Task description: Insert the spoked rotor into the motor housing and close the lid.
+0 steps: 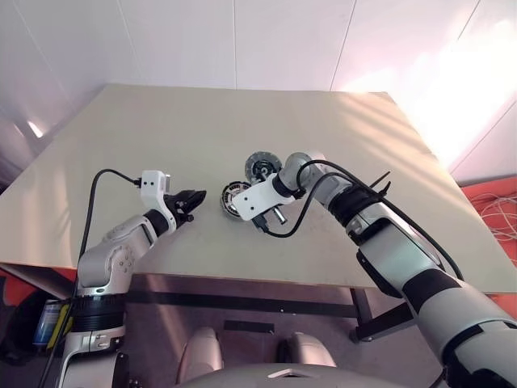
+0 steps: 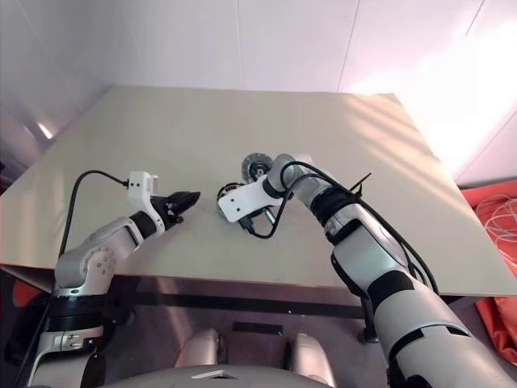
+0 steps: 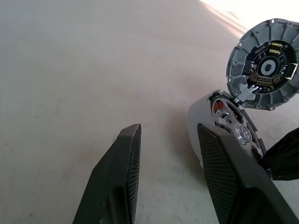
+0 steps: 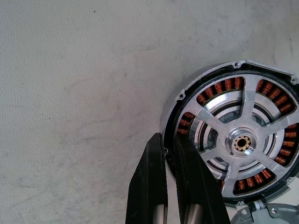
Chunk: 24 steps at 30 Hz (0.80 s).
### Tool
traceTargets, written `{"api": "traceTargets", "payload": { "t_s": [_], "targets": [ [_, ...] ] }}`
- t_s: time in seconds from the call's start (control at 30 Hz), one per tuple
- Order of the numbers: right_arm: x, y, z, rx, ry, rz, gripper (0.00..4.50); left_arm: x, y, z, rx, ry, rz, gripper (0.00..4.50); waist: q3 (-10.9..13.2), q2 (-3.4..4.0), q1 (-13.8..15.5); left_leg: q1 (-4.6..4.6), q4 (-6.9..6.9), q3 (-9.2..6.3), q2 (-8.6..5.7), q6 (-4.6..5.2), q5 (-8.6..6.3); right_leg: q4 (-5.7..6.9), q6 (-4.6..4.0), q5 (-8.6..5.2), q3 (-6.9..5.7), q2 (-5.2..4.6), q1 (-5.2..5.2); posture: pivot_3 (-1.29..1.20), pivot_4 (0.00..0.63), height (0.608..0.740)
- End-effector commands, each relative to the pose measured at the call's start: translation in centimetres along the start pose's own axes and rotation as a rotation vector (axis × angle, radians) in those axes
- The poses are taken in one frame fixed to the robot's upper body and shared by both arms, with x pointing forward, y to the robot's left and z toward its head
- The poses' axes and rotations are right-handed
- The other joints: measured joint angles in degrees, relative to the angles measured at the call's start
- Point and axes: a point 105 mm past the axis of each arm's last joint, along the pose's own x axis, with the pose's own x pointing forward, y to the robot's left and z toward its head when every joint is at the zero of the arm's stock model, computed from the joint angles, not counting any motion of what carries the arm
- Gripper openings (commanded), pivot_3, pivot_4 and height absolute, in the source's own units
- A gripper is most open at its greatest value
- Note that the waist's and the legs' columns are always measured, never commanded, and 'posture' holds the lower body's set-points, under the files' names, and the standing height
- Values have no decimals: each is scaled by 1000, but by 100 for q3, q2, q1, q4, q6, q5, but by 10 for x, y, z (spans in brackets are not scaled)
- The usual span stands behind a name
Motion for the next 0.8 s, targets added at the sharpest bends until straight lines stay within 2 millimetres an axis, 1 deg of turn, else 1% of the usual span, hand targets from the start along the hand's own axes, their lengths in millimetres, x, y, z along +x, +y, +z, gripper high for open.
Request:
{"api": "traceTargets", "payload": {
  "t_s": [0.03,0.17,0.23,0.37,0.5,0.57,0.8],
  "targets": [
    [-14,-14,3,-10,0,-59,7,-1,-6,14,37,-50,-17,2022,0,0,0,0,0,0,0,0,0,0,0,0,0,0,0,0,0,740],
    [-19,-15,4,13,-17,-67,7,-1,-6,14,36,-51,-17,2022,0,1,0,0,0,0,0,0,0,0,0,0,0,0,0,0,0,740],
    [-23,-12,6,64,-34,-55,7,0,-6,13,35,-51,-16,2022,1,0,18,-3,0,0,0,0,0,0,0,0,0,0,-2,0,0,740],
    [-39,5,20,225,-113,36,7,-2,-5,11,29,-52,-11,2022,4,-2,32,-17,0,-1,-2,6,-3,-13,0,0,-1,-1,-5,0,0,740],
    [-48,19,24,358,-107,64,7,-3,-6,8,24,-51,-9,2022,4,-3,27,-23,-4,-1,1,10,-4,-20,0,0,-3,1,-12,0,0,740],
    [-49,20,26,429,-105,55,7,-3,-6,8,21,-51,-8,2022,5,-2,22,-20,-5,-1,4,8,-3,-19,0,0,-3,3,-12,0,0,740],
    [-43,5,41,807,-121,9,7,-3,-8,7,22,-51,-9,2022,8,2,22,-3,-6,-1,5,-8,6,0,-1,-2,-1,4,-10,0,0,740]
  ]
}}
